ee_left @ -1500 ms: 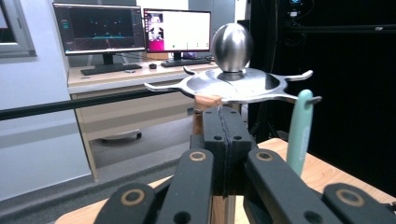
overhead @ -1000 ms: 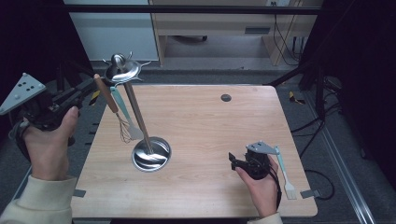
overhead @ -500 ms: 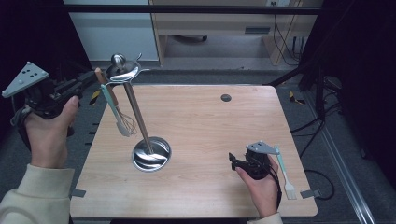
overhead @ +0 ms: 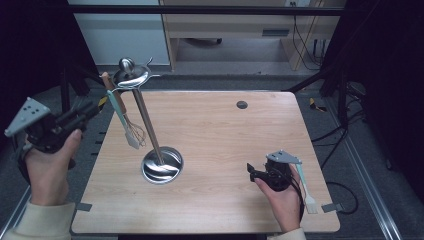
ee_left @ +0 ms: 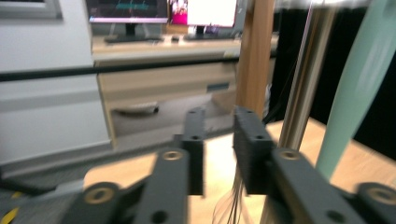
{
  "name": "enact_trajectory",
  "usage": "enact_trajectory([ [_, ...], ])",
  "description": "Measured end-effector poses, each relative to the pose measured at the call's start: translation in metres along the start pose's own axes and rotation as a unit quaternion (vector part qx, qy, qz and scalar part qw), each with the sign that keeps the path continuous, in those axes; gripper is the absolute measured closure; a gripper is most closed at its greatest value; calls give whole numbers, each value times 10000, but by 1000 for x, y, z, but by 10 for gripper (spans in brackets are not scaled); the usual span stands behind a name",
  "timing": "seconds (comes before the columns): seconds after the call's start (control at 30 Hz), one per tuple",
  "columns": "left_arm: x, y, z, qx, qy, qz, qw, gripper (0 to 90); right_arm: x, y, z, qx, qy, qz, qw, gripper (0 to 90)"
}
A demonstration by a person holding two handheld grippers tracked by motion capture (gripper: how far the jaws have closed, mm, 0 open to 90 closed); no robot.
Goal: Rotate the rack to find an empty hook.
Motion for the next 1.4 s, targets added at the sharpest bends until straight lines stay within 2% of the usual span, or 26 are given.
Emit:
enact_trajectory([
  [0.07,1,2,-18,-86,-158,93,9998,610,2,6,2,-38,-12,-7,10000,210],
  [0.1,2,3,-27,-78,-205,133,9997,560,4,10,3,-69,-16,-37,10000,210],
  [0.2,2,7,-53,-108,-357,180,9991,481,9,26,6,-104,-42,-149,9998,218],
  [0.27,1,9,-70,-49,-460,223,9987,393,11,38,6,-148,-99,-253,9995,224],
  [0.4,0,12,-103,-115,-681,333,9971,312,13,63,5,-273,-143,-325,9990,302],
  [0.47,-4,15,-119,-44,-848,274,9960,242,15,75,5,-314,-142,-336,9988,406],
  [0.6,-10,17,-149,-64,-1143,180,9933,162,17,97,5,-365,-129,-451,9982,563],
  [0.73,-14,16,-171,72,-1253,134,9920,116,16,115,3,-370,-225,-663,9969,711],
  [1.0,-15,14,-191,182,-1490,67,9886,96,9,135,-11,-306,-463,-1064,9928,900],
  [1.17,-15,13,-194,227,-1505,91,9883,95,-1,146,-22,-335,-688,-1239,9893,900],
  [1.4,-17,16,-197,195,-1554,24,9876,89,-12,158,-33,-467,-924,-1346,9855,900],
])
Point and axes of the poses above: each handheld gripper's, and its own axes: x roughly backward along the jaws, z roughly out of its top, y roughly to its right, the point moved 5 cm from there along -x, roughly forward along the jaws, and after that the axes turned 3 degrees about -x, right-handed, at the moved point
